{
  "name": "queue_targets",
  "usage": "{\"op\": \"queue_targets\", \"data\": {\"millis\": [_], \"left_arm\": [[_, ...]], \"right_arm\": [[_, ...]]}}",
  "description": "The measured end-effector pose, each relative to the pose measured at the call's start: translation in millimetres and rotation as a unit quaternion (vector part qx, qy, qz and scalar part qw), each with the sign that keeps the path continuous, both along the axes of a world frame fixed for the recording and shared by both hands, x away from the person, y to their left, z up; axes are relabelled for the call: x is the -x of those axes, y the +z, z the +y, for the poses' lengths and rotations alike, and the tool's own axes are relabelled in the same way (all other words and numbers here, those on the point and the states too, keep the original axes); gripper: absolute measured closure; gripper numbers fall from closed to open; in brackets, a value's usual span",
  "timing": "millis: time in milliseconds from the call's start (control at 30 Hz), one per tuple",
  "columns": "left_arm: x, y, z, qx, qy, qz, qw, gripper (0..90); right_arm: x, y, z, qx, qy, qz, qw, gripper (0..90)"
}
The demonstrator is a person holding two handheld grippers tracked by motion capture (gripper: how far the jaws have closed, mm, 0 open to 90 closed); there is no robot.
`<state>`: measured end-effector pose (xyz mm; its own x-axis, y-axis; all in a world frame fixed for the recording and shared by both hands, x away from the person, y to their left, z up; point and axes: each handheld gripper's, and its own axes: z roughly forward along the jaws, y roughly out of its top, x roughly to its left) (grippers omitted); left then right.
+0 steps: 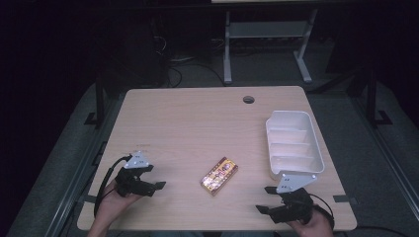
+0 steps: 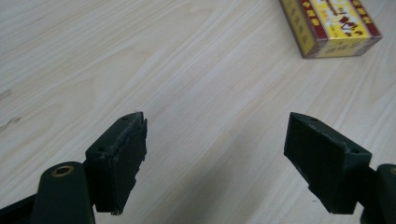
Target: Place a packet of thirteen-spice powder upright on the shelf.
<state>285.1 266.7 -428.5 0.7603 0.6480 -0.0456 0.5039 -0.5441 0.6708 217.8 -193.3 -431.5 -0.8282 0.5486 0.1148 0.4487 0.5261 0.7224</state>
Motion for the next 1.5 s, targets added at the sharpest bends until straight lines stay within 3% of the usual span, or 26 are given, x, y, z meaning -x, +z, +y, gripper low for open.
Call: {"op": "queue_targets", "data": {"millis": [400, 833, 1133, 1500], "left_arm": [[4.5, -1.3, -29.8, -0.013, -0.034, -0.007, 0.9993, 20.4], [7.1, 0.0, -48.7, -0.010, -0.045, -0.005, 0.9989, 20.3], [5.2, 2.1, -74.7, -0.025, -0.073, -0.005, 0.9970, 20.3], [0.2, 7.5, -108.0, -0.027, -0.099, 0.001, 0.9947, 20.3]], "right_arm": [[0.0, -0.3, 0.7, 0.002, -0.003, 0.000, 1.0000, 32.4], [-0.2, -0.7, 1.9, 0.002, -0.002, -0.001, 1.0000, 32.4], [0.9, -0.9, 3.1, 0.004, -0.001, -0.001, 1.0000, 32.4], [2.4, 0.2, 2.1, -0.001, 0.001, -0.005, 1.0000, 32.5]]}}
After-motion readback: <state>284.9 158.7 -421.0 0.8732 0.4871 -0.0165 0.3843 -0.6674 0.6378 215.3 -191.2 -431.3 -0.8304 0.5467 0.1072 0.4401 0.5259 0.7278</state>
